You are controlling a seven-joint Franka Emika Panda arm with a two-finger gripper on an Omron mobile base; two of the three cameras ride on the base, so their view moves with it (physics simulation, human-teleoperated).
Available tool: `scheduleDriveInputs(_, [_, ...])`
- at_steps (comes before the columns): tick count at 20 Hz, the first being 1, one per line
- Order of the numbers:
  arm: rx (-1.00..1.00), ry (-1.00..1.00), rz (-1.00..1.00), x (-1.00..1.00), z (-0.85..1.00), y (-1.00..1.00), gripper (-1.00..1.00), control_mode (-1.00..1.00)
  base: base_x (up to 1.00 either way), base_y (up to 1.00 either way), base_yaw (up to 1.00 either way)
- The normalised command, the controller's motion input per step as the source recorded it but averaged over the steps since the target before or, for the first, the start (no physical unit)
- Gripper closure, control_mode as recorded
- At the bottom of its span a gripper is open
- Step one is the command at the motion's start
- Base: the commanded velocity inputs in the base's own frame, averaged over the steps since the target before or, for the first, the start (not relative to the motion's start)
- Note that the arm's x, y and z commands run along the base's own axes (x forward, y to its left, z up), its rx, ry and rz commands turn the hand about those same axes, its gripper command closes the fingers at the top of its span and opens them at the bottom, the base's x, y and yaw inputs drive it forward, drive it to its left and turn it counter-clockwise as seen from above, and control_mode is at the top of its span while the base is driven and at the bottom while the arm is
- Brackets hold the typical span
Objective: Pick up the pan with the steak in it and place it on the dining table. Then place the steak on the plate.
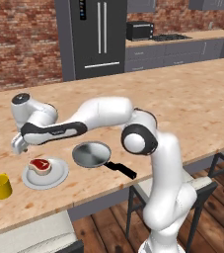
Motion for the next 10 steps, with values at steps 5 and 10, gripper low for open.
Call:
scheduleDriveInputs(5, [0.13,-0.11,0.0,-0.9,0.39,-0.77,-1.0,-1.0,0.0,0.0,0.0])
scheduleDriveInputs(10, [0.12,-0.13,0.0,-1.0,0.14,-0.79,-1.0,-1.0,0.0,0.0,0.0])
